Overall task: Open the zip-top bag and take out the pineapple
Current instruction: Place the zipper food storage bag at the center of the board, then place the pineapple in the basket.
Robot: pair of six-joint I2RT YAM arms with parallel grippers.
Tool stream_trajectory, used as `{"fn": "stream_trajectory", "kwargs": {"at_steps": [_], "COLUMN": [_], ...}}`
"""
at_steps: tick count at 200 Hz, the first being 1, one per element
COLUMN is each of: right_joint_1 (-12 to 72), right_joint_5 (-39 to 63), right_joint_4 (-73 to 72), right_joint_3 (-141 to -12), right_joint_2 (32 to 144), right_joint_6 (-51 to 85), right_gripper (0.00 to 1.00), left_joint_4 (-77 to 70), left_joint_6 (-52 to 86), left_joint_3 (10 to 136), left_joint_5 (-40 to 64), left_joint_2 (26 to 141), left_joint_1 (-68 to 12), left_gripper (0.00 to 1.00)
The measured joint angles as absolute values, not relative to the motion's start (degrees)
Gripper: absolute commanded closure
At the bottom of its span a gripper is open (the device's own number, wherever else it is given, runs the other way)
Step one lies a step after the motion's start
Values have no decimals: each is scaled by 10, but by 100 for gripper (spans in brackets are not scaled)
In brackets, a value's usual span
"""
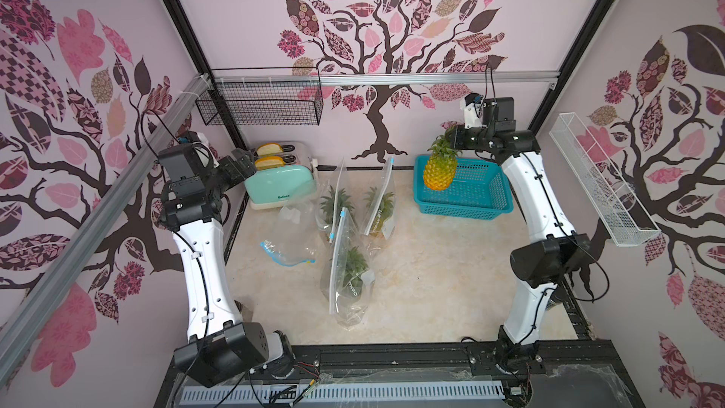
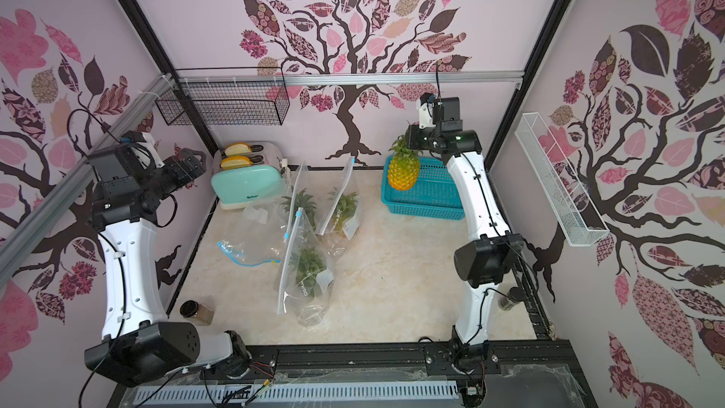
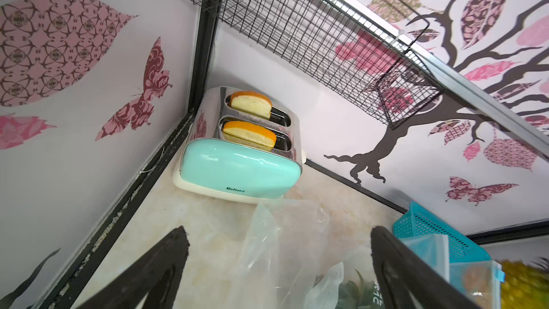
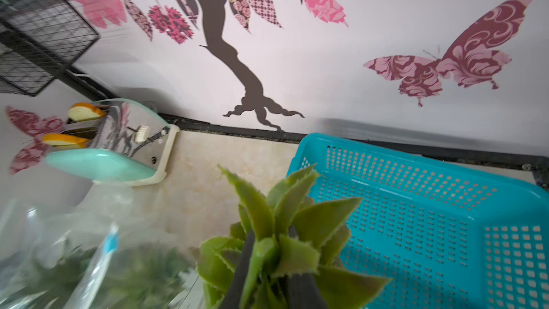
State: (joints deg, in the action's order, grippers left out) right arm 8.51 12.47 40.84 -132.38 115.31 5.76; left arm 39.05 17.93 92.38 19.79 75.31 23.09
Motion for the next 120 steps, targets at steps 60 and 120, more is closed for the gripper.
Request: {"fn": "stream_trajectory", "kwargs": {"at_steps": [60, 120], "right_joint_1": [70, 66], "right_joint_5": [86, 83], "right_joint_4": [295, 166], "right_joint_3": [-1334, -1256], "right_joint_2": [1306, 1327], "right_joint_6": [37, 13], "right_gripper": [100, 100], "left_joint_4": [361, 328], "left_joint_6": [182, 190], "left_joint_3": [879, 861], "left_joint_5": [247, 262], "left_joint_2": [755, 750], "left_joint_1": [231, 231], "left_gripper": [2, 2]}}
